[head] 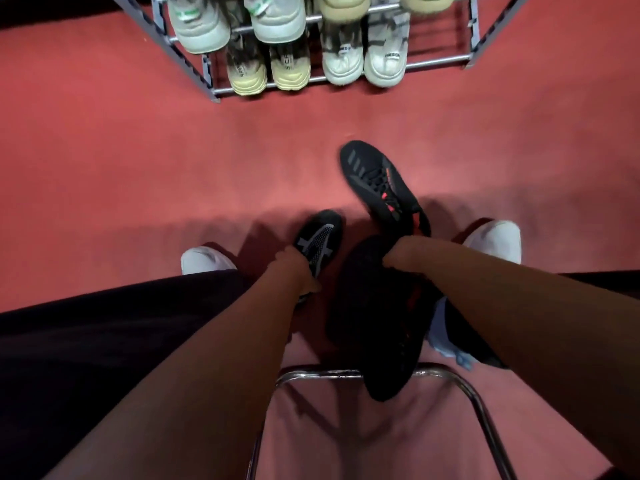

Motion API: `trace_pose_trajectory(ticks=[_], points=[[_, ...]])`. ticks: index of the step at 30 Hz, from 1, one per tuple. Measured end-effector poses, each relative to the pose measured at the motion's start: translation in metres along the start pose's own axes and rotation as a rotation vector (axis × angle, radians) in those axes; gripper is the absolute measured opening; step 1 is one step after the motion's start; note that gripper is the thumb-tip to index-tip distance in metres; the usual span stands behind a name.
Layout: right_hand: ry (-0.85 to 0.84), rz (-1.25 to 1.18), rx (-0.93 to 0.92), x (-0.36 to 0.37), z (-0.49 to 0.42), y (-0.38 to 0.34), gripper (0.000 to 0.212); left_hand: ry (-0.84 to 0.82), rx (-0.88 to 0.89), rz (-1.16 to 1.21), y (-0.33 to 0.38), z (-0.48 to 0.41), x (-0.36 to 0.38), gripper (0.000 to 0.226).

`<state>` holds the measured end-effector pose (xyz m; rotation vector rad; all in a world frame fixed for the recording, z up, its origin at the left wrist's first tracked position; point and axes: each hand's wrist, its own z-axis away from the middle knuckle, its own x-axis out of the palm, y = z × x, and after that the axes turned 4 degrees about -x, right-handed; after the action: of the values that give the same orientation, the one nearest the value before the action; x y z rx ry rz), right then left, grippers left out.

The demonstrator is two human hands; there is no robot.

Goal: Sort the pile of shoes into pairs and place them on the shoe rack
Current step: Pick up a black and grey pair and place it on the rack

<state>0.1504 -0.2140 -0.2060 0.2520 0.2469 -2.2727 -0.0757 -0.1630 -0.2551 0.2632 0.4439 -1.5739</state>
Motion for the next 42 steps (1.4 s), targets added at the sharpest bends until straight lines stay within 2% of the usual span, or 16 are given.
trace_pose_trajectory(ticks=[3, 7, 9, 12, 15, 18, 21, 23, 25, 27, 29, 33, 36, 38, 40, 42], points=[[-0.008, -0.148, 0.032, 0.017, -0.007, -0.009, 0.041, 0.068, 0.019, -0.018, 0.002, -0.008, 0.010, 0.117], [0.084, -0.375, 0.053, 0.028, -0.023, -0.014, 0.028, 0.117, 0.055, 0.016, 0.001, -0.016, 0.011, 0.098], [0.140, -0.387, 0.041, 0.026, -0.028, -0.021, 0.022, 0.144, 0.082, 0.043, -0.001, -0.015, 0.007, 0.096], [0.207, -0.354, -0.016, 0.021, -0.031, -0.031, 0.037, 0.207, 0.092, 0.065, -0.004, -0.013, 0.006, 0.100], [0.398, -0.387, -0.061, 0.007, -0.028, -0.044, 0.041, 0.270, 0.065, 0.141, -0.002, -0.012, -0.002, 0.102], [0.624, -0.627, -0.170, -0.011, -0.029, -0.058, 0.040, 0.355, 0.012, 0.348, 0.003, -0.013, -0.019, 0.091], [0.478, -0.750, -0.394, -0.028, -0.034, -0.068, 0.040, 0.464, -0.001, 0.502, 0.004, -0.021, -0.034, 0.074], [0.371, -0.691, -0.456, -0.033, -0.034, -0.071, 0.029, 0.409, -0.001, 0.495, 0.003, -0.028, -0.040, 0.074], [0.384, -0.493, -0.446, -0.030, -0.041, -0.068, 0.023, 0.346, -0.012, 0.466, 0.000, -0.032, -0.043, 0.078], [0.386, -0.169, -0.397, -0.017, -0.041, -0.065, 0.029, 0.331, -0.008, 0.443, -0.002, -0.031, -0.038, 0.083], [0.351, -0.002, -0.359, 0.001, -0.041, -0.059, 0.037, 0.318, -0.002, 0.434, -0.002, -0.031, -0.029, 0.092], [0.244, 0.121, -0.347, 0.039, -0.037, -0.052, 0.084, 0.284, -0.019, 0.475, -0.001, -0.036, -0.019, 0.107], [0.257, 0.218, -0.307, 0.062, -0.039, -0.051, 0.129, 0.284, 0.015, 0.472, -0.001, -0.038, -0.021, 0.108], [0.257, 0.211, -0.263, 0.073, -0.039, -0.053, 0.145, 0.264, 0.016, 0.469, -0.001, -0.037, -0.024, 0.114], [0.291, 0.211, -0.230, 0.081, -0.040, -0.055, 0.139, 0.246, 0.015, 0.482, 0.001, -0.035, -0.026, 0.121], [0.357, 0.255, -0.231, 0.082, -0.045, -0.056, 0.118, 0.249, 0.005, 0.515, 0.004, -0.034, -0.025, 0.126]])
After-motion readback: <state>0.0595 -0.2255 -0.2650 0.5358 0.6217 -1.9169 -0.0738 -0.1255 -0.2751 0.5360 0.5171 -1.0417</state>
